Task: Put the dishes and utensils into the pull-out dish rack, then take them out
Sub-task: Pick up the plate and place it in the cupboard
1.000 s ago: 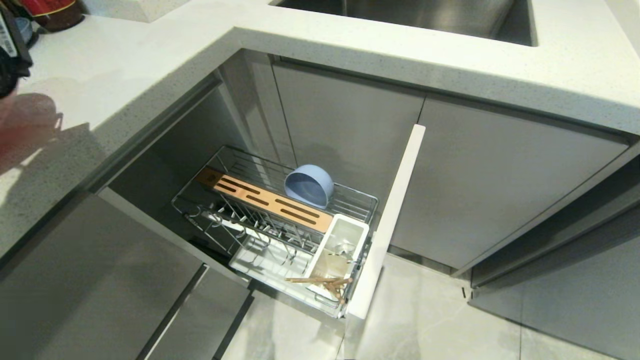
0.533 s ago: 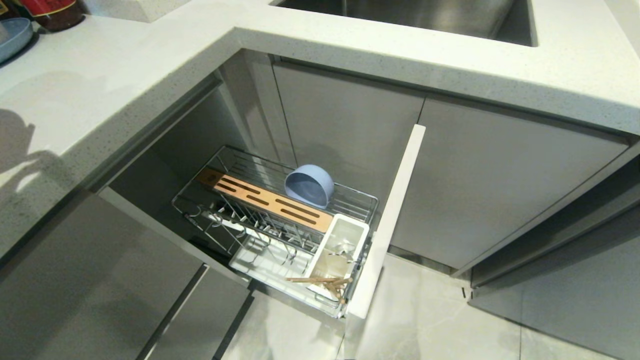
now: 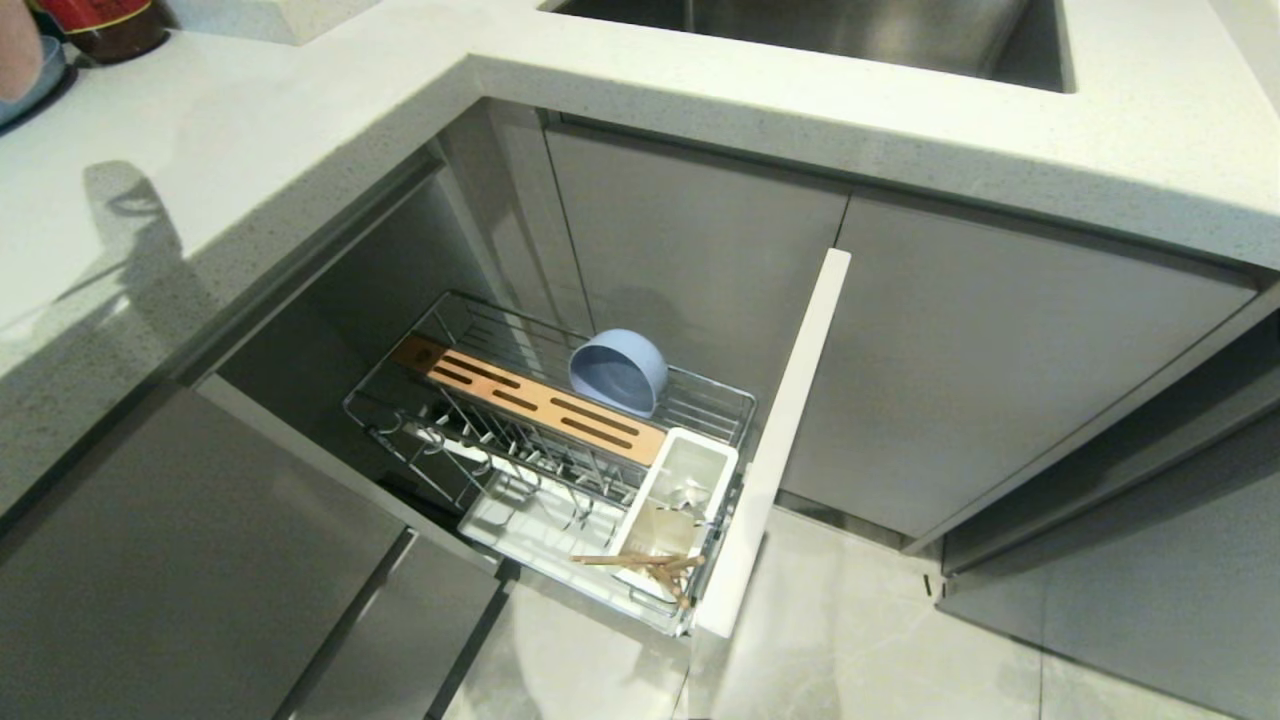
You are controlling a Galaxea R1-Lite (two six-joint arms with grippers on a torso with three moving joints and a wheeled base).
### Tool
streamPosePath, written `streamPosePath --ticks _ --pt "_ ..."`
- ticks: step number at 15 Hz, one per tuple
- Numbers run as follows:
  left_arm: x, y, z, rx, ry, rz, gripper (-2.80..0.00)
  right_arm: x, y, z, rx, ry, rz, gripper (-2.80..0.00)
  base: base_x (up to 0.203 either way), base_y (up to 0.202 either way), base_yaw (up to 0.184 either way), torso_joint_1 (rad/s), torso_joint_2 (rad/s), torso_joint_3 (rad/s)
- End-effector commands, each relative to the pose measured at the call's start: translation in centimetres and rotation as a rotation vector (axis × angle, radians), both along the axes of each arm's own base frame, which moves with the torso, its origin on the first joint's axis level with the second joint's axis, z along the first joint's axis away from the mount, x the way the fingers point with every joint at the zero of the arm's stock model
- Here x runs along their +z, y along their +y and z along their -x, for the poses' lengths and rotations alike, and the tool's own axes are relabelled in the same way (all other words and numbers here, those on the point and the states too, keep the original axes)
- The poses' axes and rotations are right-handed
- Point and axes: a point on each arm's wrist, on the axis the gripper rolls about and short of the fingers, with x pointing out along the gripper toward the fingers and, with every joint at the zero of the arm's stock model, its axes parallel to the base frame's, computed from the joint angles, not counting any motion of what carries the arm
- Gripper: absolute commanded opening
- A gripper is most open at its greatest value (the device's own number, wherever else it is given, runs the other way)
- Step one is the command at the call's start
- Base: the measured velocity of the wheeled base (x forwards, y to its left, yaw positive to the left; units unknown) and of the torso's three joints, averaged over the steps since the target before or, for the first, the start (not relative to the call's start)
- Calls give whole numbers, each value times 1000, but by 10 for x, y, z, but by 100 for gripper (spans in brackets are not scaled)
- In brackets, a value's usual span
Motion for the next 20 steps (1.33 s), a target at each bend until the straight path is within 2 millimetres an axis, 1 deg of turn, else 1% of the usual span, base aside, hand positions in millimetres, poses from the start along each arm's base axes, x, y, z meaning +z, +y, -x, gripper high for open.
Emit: streamPosePath --ticks 1,4,7,8,9,10,13,14,16,19,20 --pt "-2 -17 -5 -112 13 15 -280 0 0 0 0 -5 0 -280 0 0 0 0 0 0" --pt "-10 -42 -7 -273 53 19 -280 0 0 0 0 -5 0 -280 0 0 0 0 0 0" --pt "-27 -80 -4 -460 122 -13 -280 0 0 0 0 -5 0 -280 0 0 0 0 0 0" --pt "-35 -98 -5 -496 146 -20 -280 0 0 0 0 -5 0 -280 0 0 0 0 0 0" --pt "-43 -115 -10 -495 171 -26 -280 0 0 0 0 -5 0 -280 0 0 0 0 0 0" --pt "-49 -127 -15 -471 187 -24 -280 0 0 0 0 -5 0 -280 0 0 0 0 0 0" --pt "-69 -162 -34 -320 201 64 -280 0 0 0 0 -5 0 -280 0 0 0 0 0 0" --pt "-79 -169 -39 -283 217 67 -280 0 0 0 0 -5 0 -280 0 0 0 0 0 0" --pt "-106 -174 -55 -211 255 62 -280 0 0 0 0 -5 0 -280 0 0 0 0 0 0" --pt "-154 -165 -78 -120 331 91 -280 0 0 0 0 -5 0 -280 0 0 0 0 0 0" --pt "-165 -156 -86 -84 344 127 -280 0 0 0 0 -5 0 -280 0 0 0 0 0 0"
